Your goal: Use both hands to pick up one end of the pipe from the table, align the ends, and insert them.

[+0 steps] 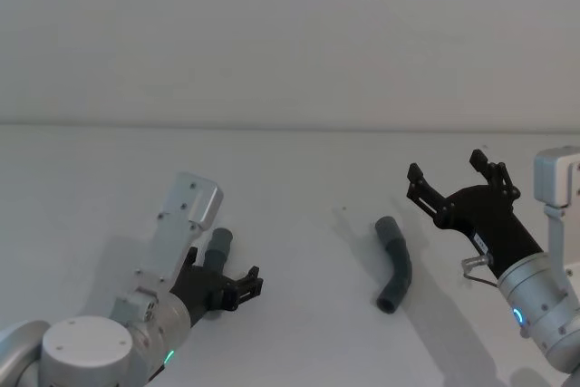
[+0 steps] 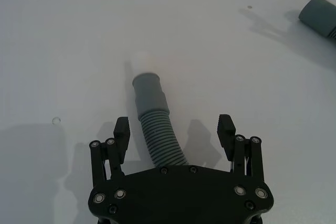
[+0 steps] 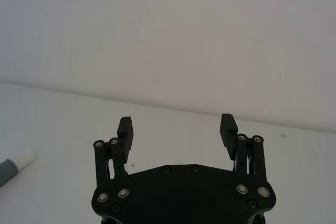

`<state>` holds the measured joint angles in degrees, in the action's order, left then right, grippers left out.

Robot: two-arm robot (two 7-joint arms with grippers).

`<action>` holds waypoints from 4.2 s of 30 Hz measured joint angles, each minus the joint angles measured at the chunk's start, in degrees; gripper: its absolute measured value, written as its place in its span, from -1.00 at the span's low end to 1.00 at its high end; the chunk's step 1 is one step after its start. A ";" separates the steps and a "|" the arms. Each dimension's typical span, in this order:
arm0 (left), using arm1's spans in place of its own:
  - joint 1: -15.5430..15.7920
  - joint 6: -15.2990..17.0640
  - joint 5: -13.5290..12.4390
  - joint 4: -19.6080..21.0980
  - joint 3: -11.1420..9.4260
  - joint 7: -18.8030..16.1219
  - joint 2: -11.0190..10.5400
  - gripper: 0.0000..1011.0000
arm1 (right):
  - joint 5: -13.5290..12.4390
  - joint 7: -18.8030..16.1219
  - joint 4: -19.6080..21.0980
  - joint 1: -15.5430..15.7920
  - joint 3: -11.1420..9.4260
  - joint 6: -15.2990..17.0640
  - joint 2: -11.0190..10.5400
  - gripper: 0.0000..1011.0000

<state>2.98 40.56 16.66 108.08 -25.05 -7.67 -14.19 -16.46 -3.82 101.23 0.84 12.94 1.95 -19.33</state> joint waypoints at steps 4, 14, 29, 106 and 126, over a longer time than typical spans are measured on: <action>-0.10 0.00 -0.26 -0.12 0.05 -0.23 0.27 0.98 | 0.00 0.00 0.00 0.00 0.00 0.00 0.00 0.98; -0.38 -0.55 -1.01 -0.79 0.45 -0.99 1.39 0.98 | 0.00 0.00 0.00 0.00 0.00 0.00 0.00 0.98; 0.53 -0.92 -1.48 -2.44 0.88 -0.46 2.38 0.98 | 0.00 0.00 0.00 0.00 0.00 0.00 0.00 0.98; 3.59 2.01 -1.31 -5.28 1.66 2.36 4.13 -0.31 | 0.00 0.00 0.00 0.00 0.00 0.00 0.00 0.98; 3.59 2.00 -1.31 -5.27 1.66 2.35 4.12 -0.31 | 0.03 -0.47 5.08 3.18 -0.71 9.15 -2.55 0.98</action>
<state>6.57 42.56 15.35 102.80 -23.40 -5.32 -10.07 -16.43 -4.30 106.31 4.02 12.23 11.10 -21.88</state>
